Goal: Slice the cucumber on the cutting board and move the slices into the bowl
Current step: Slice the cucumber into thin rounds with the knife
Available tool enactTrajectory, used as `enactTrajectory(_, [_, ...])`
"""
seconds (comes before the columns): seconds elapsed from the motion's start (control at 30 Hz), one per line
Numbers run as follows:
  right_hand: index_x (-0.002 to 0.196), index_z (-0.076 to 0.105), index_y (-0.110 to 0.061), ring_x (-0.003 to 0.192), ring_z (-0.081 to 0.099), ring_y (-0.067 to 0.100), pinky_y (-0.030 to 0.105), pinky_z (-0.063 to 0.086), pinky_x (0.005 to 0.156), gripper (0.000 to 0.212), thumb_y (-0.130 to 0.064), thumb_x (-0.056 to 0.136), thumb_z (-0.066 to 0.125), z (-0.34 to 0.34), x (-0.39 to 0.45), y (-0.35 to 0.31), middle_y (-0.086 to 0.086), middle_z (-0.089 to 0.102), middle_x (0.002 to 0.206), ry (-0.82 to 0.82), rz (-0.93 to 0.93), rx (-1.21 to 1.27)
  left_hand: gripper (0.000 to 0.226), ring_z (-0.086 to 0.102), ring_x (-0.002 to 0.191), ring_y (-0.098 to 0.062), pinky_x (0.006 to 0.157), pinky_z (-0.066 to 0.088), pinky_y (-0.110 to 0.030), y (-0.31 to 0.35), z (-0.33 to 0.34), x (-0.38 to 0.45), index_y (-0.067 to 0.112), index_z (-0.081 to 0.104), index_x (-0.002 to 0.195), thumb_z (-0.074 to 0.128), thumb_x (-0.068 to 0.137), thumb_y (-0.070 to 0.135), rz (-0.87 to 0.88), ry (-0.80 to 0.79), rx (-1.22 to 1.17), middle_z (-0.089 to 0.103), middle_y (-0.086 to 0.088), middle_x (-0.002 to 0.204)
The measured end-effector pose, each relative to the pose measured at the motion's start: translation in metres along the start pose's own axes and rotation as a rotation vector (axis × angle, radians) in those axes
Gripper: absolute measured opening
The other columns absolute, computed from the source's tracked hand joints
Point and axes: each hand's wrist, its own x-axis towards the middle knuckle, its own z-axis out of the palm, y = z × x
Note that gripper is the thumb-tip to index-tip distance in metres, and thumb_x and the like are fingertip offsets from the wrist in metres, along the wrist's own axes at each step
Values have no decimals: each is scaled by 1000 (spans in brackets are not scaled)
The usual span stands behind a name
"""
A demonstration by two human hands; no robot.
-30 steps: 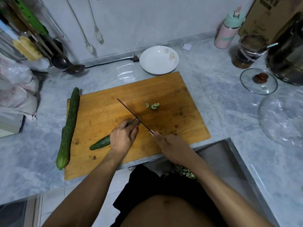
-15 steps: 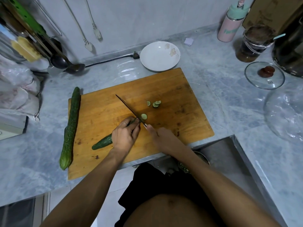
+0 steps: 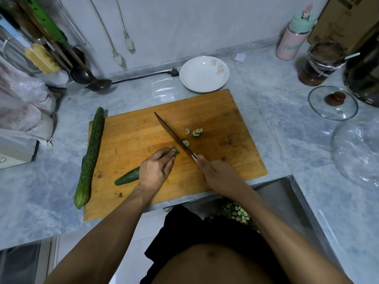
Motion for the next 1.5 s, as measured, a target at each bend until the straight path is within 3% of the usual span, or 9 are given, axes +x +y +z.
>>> enactTrajectory(0.13, [58, 37, -15, 49, 39, 15, 28, 27, 49, 62, -56, 102, 21, 4, -8, -5, 2, 38, 53, -27, -33, -73, 23, 70, 92, -20, 67, 59, -32, -3, 2, 0, 25, 74, 112, 61, 93, 27, -12, -15, 16, 68, 2, 119])
enactTrajectory(0.27, [59, 39, -15, 55, 47, 23, 34, 33, 54, 63, -58, 101, 19, 11, -7, 2, 5, 42, 55, -53, -37, -99, 24, 69, 95, -22, 68, 57, -32, -4, 2, 0, 25, 75, 110, 57, 94, 28, -2, -50, 48, 67, 1, 123])
enactTrajectory(0.53, [67, 51, -10, 71, 61, 37, 32, 38, 58, 67, -56, 102, 17, 16, -6, 4, 14, 55, 66, -55, -27, -103, 33, 66, 104, -20, 71, 58, -35, -4, 3, 0, 27, 72, 113, 45, 97, 36, -23, -89, 55, 64, 5, 128])
enactTrajectory(0.83, [59, 44, -14, 55, 47, 16, 30, 35, 55, 67, -59, 101, 20, 15, 11, -1, 4, 49, 58, -84, 53, -44, 38, 67, 104, -25, 78, 56, -34, 0, 2, 0, 19, 74, 114, 45, 96, 35, 15, -49, 71, 69, -6, 120])
enactTrajectory(1.0, [59, 47, -13, 65, 53, 21, 32, 34, 60, 66, -52, 104, 20, 27, 19, 2, 5, 53, 62, -28, 25, -67, 34, 68, 103, -23, 81, 56, -33, 0, 2, 0, 17, 75, 110, 49, 96, 33, 19, -30, 43, 70, -6, 117])
enactTrajectory(1.1, [64, 54, -14, 69, 58, 21, 31, 41, 68, 67, -57, 102, 21, 31, 18, 5, 6, 60, 67, -26, 64, -35, 35, 68, 103, -23, 82, 58, -34, -1, 2, -1, 16, 76, 109, 48, 96, 33, 5, -28, 12, 71, -7, 117])
enactTrajectory(1.17, [69, 57, -12, 66, 59, 21, 32, 45, 66, 69, -61, 101, 21, 28, 20, 3, 9, 62, 70, -64, 118, -9, 34, 69, 103, -23, 83, 58, -35, 0, 2, -1, 16, 76, 109, 49, 96, 32, 4, -29, -1, 71, -7, 117])
enactTrajectory(1.27, [61, 47, -14, 59, 51, 17, 31, 39, 62, 67, -62, 100, 21, 19, 21, 0, 3, 52, 62, -40, 129, 50, 27, 68, 106, -21, 86, 57, -35, 0, 0, -2, 16, 75, 113, 57, 94, 24, -4, -30, -34, 70, -7, 119])
enactTrajectory(1.5, [58, 44, -16, 50, 49, 11, 25, 35, 55, 67, -62, 100, 20, 6, 5, 9, -1, 47, 52, 3, 82, 24, 27, 68, 105, -23, 83, 59, -39, -3, 1, -2, 18, 73, 116, 67, 90, 15, -12, -45, -40, 69, -7, 121])
